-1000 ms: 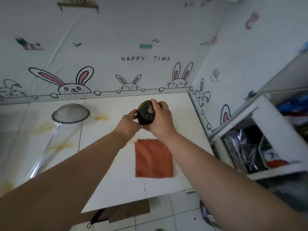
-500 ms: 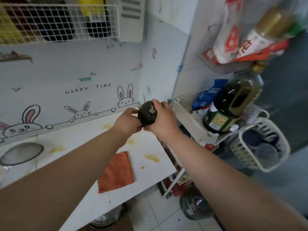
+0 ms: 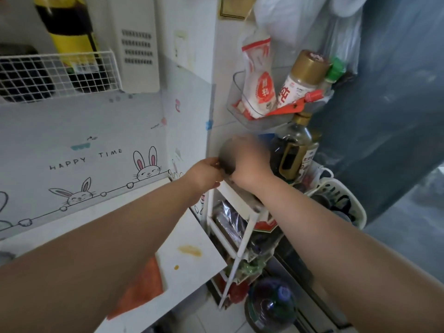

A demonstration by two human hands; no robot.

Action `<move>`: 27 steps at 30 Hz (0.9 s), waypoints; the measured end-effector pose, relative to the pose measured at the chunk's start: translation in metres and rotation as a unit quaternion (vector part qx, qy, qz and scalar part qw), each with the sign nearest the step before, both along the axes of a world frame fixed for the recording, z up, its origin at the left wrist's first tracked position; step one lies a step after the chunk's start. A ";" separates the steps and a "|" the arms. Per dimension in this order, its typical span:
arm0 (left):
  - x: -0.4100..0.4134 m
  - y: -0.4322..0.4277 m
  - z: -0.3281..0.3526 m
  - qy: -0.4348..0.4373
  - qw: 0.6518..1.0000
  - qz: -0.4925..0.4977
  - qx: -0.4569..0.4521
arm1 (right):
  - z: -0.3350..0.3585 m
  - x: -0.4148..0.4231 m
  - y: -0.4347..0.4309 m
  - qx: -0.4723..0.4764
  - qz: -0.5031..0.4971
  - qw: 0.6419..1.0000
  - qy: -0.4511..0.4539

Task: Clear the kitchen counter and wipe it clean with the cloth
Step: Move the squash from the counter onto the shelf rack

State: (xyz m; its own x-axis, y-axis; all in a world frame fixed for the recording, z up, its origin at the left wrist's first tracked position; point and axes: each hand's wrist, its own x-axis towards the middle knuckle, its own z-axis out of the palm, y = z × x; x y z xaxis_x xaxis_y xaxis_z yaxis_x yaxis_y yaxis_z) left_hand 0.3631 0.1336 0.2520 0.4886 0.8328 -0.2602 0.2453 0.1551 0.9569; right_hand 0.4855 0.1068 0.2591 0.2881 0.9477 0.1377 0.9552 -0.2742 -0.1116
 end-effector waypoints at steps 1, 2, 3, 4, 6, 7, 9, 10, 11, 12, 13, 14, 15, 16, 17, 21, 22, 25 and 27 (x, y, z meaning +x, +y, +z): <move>0.003 0.001 -0.001 0.023 1.000 -0.013 0.014 | 0.001 0.004 0.003 -0.016 0.002 1.000 -0.025; 0.006 0.003 -0.003 0.047 0.998 -0.025 0.030 | 0.000 0.006 0.006 -0.032 0.002 0.998 -0.048; 0.008 0.005 -0.005 0.068 0.996 -0.033 0.046 | -0.001 0.009 0.009 -0.047 0.001 0.997 -0.068; 0.010 0.005 -0.007 0.084 0.994 -0.040 0.059 | -0.003 0.010 0.012 -0.061 -0.002 0.995 -0.083; 0.011 0.007 -0.011 0.105 0.990 -0.049 0.078 | -0.009 0.011 0.018 -0.088 -0.015 0.991 -0.104; 0.010 0.007 -0.013 0.108 0.989 -0.052 0.081 | -0.012 0.010 0.020 -0.100 -0.025 0.989 -0.110; 0.008 0.009 -0.019 0.107 0.990 -0.044 0.079 | -0.017 0.008 0.025 -0.118 -0.046 0.986 -0.113; 0.006 0.010 -0.022 0.106 0.991 -0.037 0.078 | -0.019 0.006 0.028 -0.125 -0.056 0.984 -0.110; 0.005 0.011 -0.026 0.105 0.991 -0.030 0.077 | -0.021 0.005 0.031 -0.133 -0.064 0.983 -0.107; 0.003 0.013 -0.029 0.105 0.991 -0.027 0.078 | -0.022 0.003 0.033 -0.144 -0.071 0.982 -0.104; 0.002 0.014 -0.032 0.104 0.991 -0.026 0.079 | -0.022 0.002 0.035 -0.155 -0.078 0.980 -0.101; 0.002 0.014 -0.034 0.102 0.991 -0.026 0.080 | -0.023 0.001 0.036 -0.166 -0.084 0.978 -0.099; 0.002 0.014 -0.036 0.100 0.991 -0.027 0.080 | -0.022 0.001 0.037 -0.175 -0.090 0.976 -0.095; 0.002 0.013 -0.037 0.095 0.992 -0.026 0.080 | -0.022 0.000 0.038 -0.181 -0.096 0.975 -0.087; 0.002 0.012 -0.038 0.090 0.993 -0.027 0.078 | -0.022 -0.001 0.039 -0.184 -0.104 0.975 -0.074; 0.005 0.007 -0.041 0.087 0.992 -0.043 0.077 | -0.027 -0.002 0.043 -0.180 -0.148 0.972 0.026; 0.006 0.006 -0.043 0.091 0.991 -0.049 0.080 | -0.029 -0.001 0.043 -0.182 -0.156 0.970 0.045; 0.009 0.002 -0.045 0.112 0.986 -0.082 0.095 | -0.039 0.002 0.041 -0.201 -0.148 0.966 0.075; 0.011 0.001 -0.045 0.128 0.981 -0.100 0.105 | -0.044 0.005 0.040 -0.196 -0.135 0.967 0.086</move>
State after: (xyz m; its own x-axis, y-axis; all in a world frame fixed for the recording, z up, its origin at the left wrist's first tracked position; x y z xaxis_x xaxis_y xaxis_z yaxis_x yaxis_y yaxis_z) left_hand 0.3742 0.1341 0.2066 0.5880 0.7758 -0.2289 0.4874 -0.1140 0.8657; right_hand 0.4902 0.1464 0.2155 0.5190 0.8043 -0.2894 0.8194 -0.5645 -0.0995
